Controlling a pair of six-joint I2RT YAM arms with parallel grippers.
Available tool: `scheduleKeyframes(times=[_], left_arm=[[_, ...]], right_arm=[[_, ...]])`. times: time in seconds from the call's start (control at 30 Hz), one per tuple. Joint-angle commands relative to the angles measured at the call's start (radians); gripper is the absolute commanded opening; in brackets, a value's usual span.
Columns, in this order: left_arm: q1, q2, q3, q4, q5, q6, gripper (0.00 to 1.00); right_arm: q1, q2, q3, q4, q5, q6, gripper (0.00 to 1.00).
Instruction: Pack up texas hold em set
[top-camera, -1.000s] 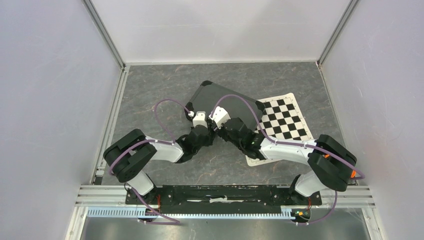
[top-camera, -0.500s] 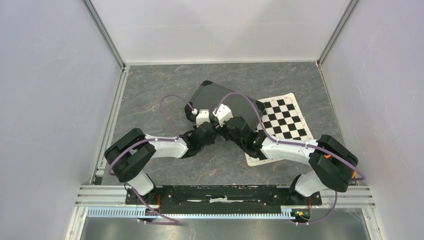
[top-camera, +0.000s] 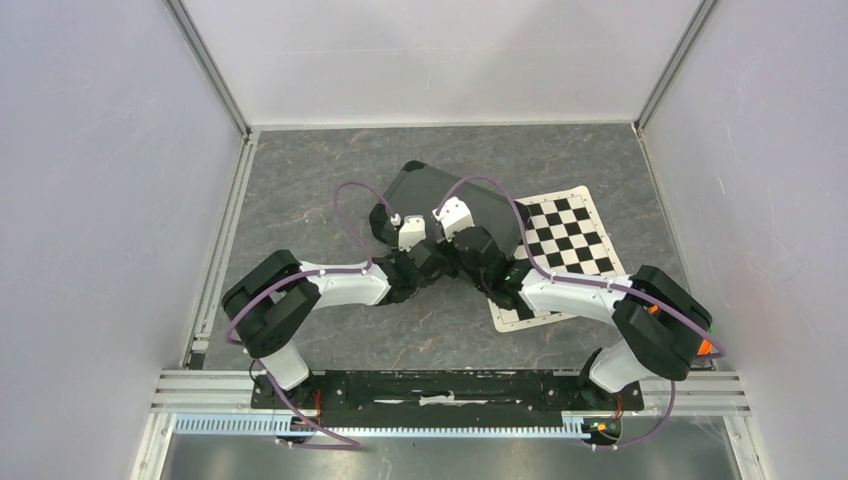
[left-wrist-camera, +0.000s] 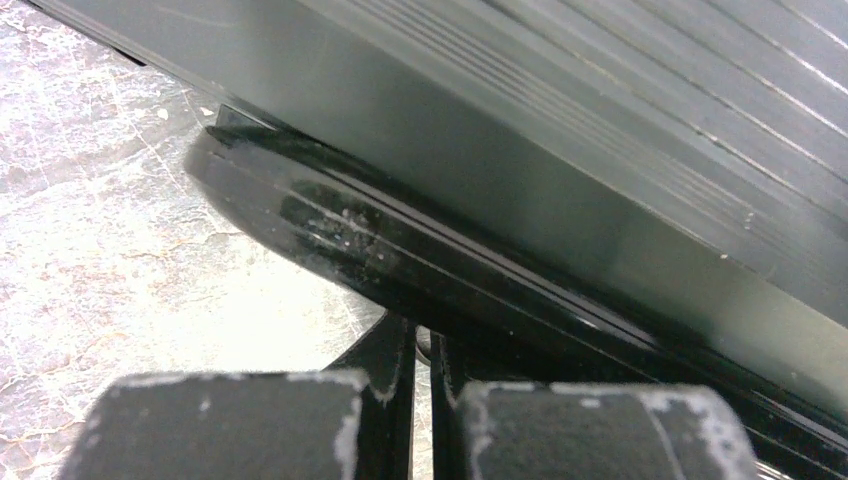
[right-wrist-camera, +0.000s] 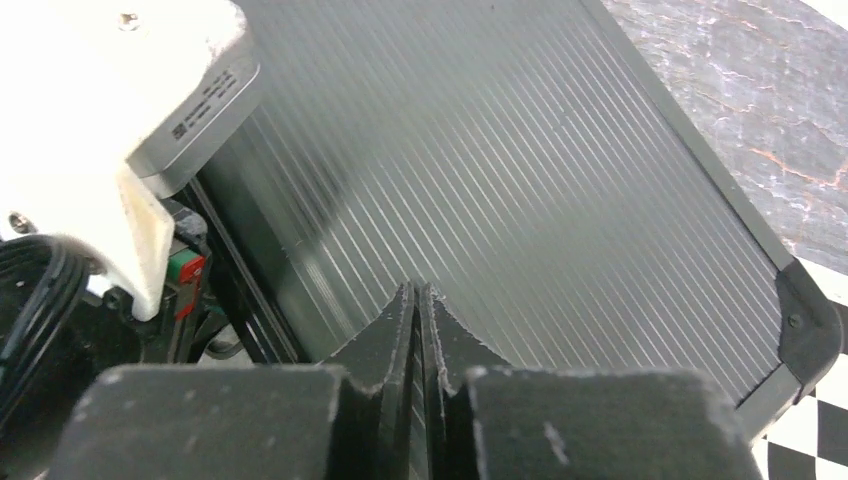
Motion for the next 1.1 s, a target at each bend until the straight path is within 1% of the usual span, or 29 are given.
scheduleKeyframes(times=[0.0,0.07,0.17,0.23,0.33,0.4,0.47,0.53,0.7,0.93,1.07], left_arm=[[0.015,0.096,-0.05,-0.33,0.041,-0.057,0.02],[0.015,0.09,-0.055,-0.305,0.066,-0.047,0.02],[0.015,0.073,-0.06,-0.271,0.103,-0.036,0.02],[0.015,0.067,-0.062,-0.261,0.122,-0.025,0.02],[0.015,0.063,-0.058,-0.275,0.128,-0.014,0.02],[0.015,0.06,-0.046,-0.321,0.126,-0.012,0.02],[0.017,0.06,-0.017,-0.389,0.151,-0.005,0.02],[0.017,0.065,0.029,-0.469,0.167,0.004,0.02],[0.017,0.118,0.102,-0.612,0.119,0.034,0.02],[0.015,0.21,0.13,-0.599,0.146,0.059,0.02],[0.015,0.216,0.147,-0.645,0.13,0.068,0.02]], right_arm=[[0.015,0.082,-0.053,-0.284,-0.003,-0.078,0.13],[0.015,0.063,-0.057,-0.276,-0.029,-0.078,0.19],[0.007,0.018,-0.054,-0.275,-0.079,-0.068,0.2],[-0.011,-0.016,-0.063,-0.267,-0.141,-0.063,0.2],[-0.043,-0.048,-0.073,-0.261,-0.234,-0.033,0.24],[-0.051,-0.048,-0.072,-0.266,-0.267,-0.033,0.26],[-0.052,-0.03,-0.064,-0.285,-0.259,-0.037,0.26],[-0.052,-0.012,-0.061,-0.314,-0.219,-0.034,0.26],[-0.068,-0.002,-0.064,-0.341,-0.163,-0.026,0.24],[-0.079,-0.001,-0.068,-0.352,-0.159,-0.025,0.24],[-0.085,0.015,-0.06,-0.375,-0.148,-0.031,0.24]])
